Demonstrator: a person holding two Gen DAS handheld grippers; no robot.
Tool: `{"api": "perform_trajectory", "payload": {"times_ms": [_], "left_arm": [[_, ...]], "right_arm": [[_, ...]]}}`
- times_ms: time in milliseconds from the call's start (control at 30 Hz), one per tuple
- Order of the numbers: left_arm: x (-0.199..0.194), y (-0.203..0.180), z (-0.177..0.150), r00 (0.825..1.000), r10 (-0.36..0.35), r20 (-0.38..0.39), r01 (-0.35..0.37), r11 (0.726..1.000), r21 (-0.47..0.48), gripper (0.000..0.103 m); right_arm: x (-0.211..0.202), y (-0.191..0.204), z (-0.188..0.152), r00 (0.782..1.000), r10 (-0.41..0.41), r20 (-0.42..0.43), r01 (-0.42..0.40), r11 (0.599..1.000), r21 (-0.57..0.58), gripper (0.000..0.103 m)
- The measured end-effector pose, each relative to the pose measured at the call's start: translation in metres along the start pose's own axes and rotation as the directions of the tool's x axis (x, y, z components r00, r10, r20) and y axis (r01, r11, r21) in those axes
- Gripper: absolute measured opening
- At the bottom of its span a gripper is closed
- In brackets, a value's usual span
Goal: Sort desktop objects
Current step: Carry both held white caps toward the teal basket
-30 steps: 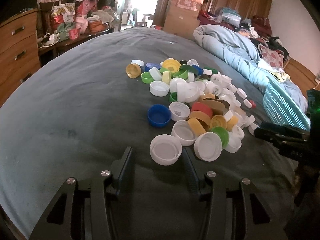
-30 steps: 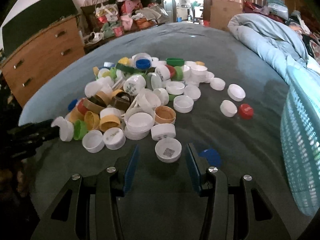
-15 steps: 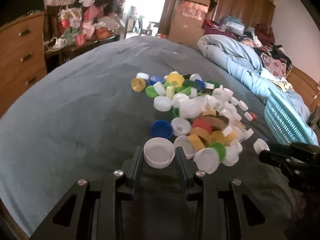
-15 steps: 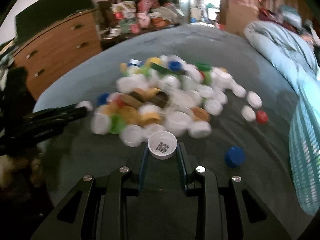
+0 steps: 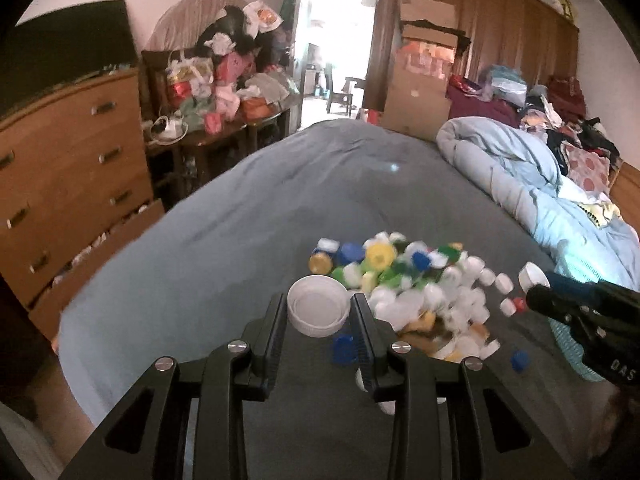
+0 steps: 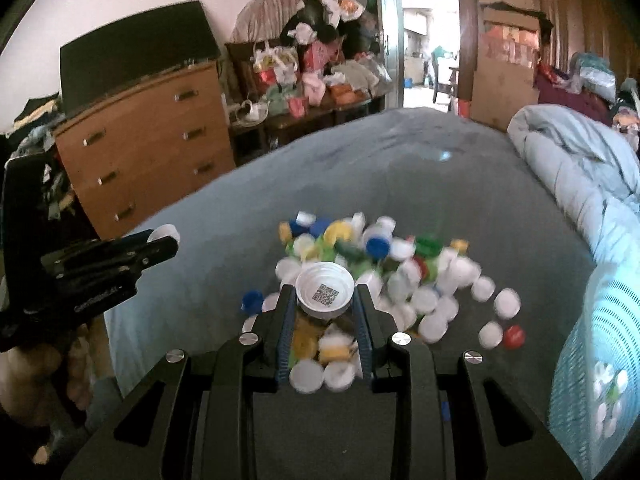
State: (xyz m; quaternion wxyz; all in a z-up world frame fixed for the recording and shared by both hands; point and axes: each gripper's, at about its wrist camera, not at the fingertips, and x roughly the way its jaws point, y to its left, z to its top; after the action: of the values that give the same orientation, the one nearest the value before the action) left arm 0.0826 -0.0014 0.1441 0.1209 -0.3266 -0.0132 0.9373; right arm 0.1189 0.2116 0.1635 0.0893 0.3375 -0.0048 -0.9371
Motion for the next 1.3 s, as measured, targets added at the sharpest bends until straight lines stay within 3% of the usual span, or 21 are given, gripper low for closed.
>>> {"api": "perform_trajectory", "payload": {"times_ms": [267, 567, 967, 1300], "left_arm": [[-0.003, -0.071, 0.023, 0.999, -0.048, 0.025, 0.046, 0.994, 0.095, 0.034], [0.005, -0.172, 0.041, 0.987, -0.160, -0.003, 0.158, 0.968, 0.194, 0.034], [0.001, -0.293, 0.059, 0.956, -0.291, -0.044, 0.289, 0.898, 0.333, 0.034], [0.012, -0.385, 0.051, 0.916, -0.367, -0.165, 0.401, 0.807, 0.433, 0.034]], "right_arm": [[-0.036, -0.060, 0.013, 0.991, -0.126, 0.039, 0.122, 0.989, 0.084, 0.025], [-0.076, -0.111, 0.016, 0.965, -0.257, 0.050, 0.246, 0.956, 0.159, 0.025], [-0.119, -0.175, 0.001, 0.937, -0.348, 0.026, 0.329, 0.905, 0.269, 0.025], [-0.157, -0.236, -0.028, 0.905, -0.424, -0.004, 0.386, 0.820, 0.421, 0.025]]}}
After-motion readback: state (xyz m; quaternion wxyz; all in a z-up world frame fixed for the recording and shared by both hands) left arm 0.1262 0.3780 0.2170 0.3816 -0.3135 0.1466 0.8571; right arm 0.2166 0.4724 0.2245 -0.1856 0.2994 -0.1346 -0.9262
